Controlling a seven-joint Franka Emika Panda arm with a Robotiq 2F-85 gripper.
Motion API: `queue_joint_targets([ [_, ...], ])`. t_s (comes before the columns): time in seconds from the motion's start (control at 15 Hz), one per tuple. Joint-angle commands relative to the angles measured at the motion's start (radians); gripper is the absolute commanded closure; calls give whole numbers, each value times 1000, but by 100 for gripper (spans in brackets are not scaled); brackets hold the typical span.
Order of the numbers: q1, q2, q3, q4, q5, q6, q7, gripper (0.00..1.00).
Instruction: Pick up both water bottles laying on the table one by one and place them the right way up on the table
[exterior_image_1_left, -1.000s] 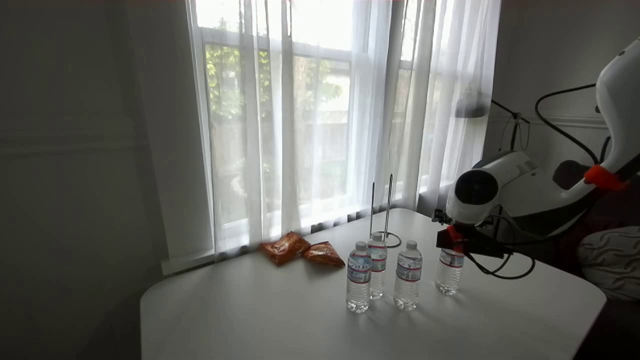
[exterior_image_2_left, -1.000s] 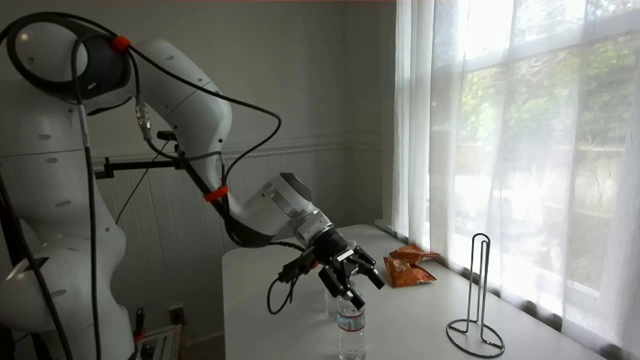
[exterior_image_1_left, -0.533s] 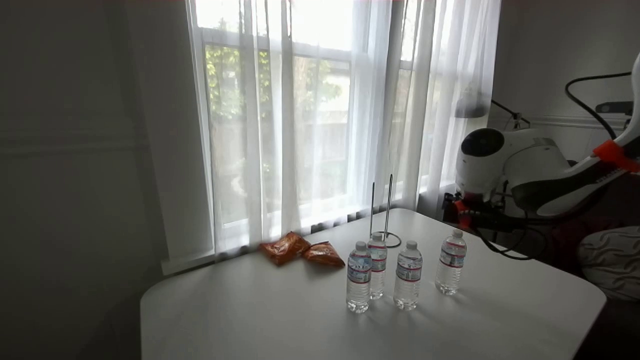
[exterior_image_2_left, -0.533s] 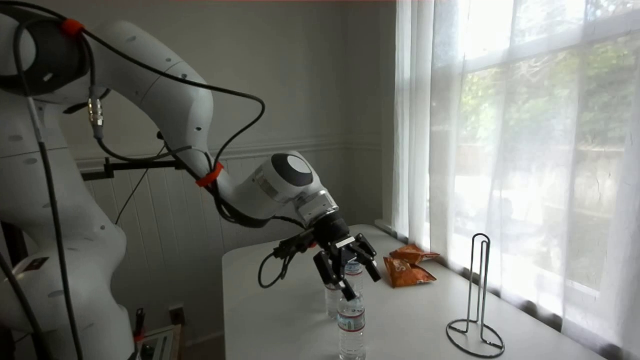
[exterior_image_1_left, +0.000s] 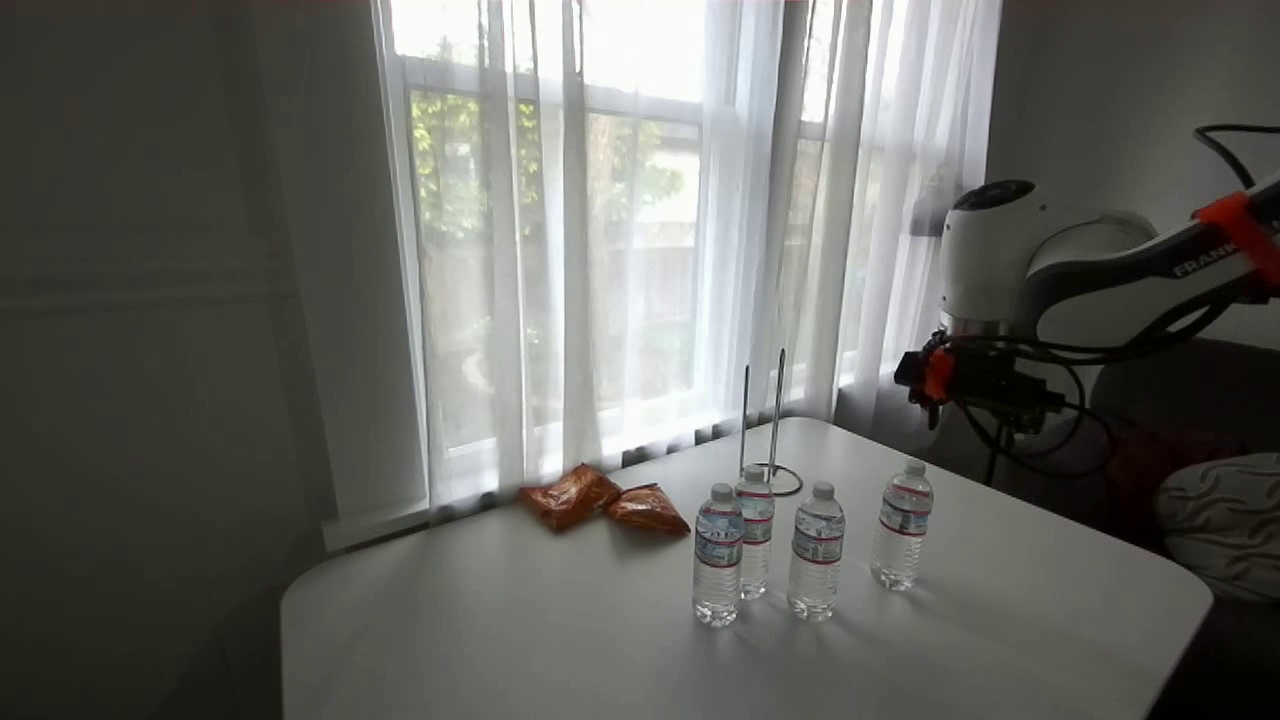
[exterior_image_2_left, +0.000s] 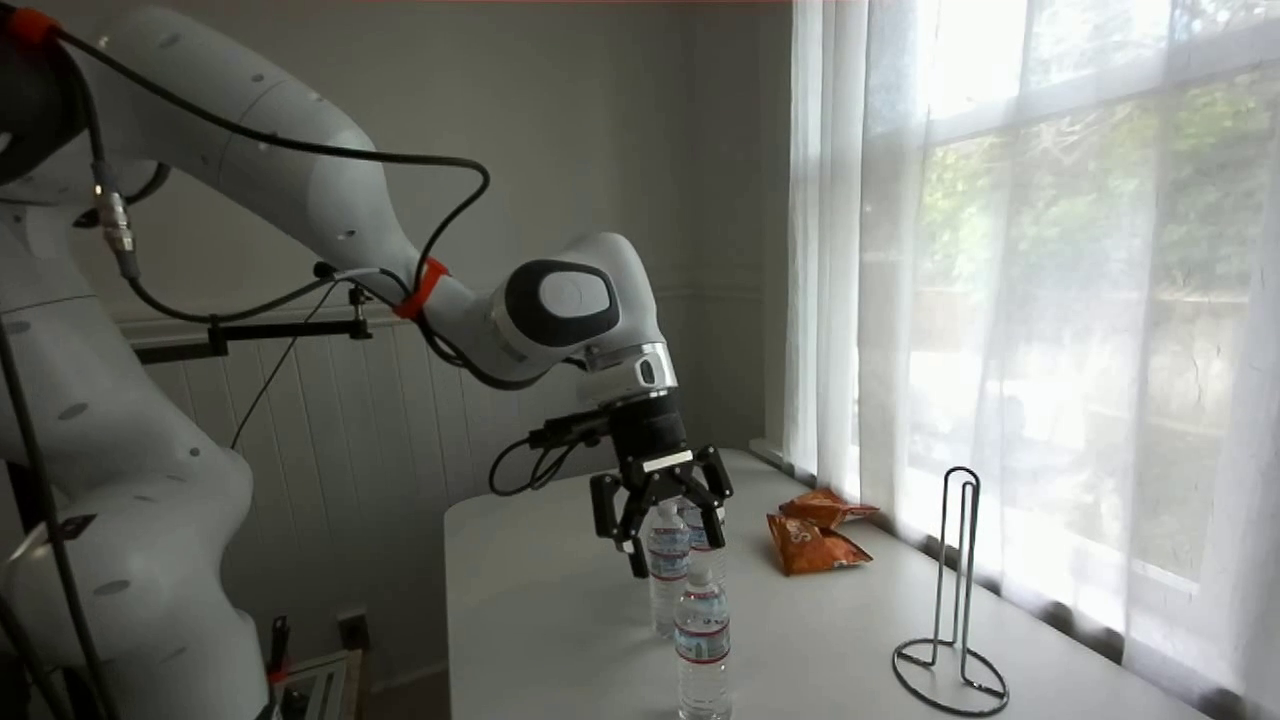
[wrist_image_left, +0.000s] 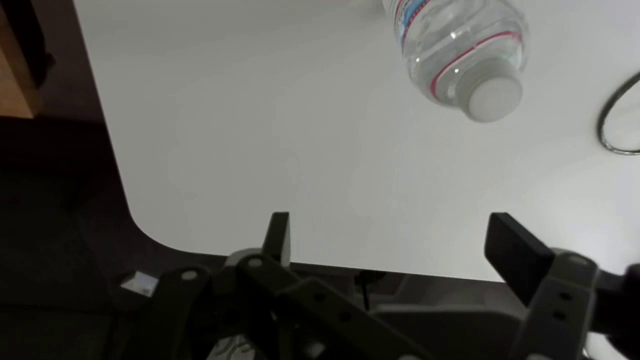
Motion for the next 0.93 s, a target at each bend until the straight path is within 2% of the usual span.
queue_joint_targets([
  [0.0, -40, -56, 29, 10, 155, -58, -76, 0],
  [0.73, -83, -115, 38, 54, 324, -153, -202, 0],
  [0.8, -99, -80, 59, 49, 285, -124, -160, 0],
  [0.87, -100, -84, 59, 52, 296, -126, -171, 0],
])
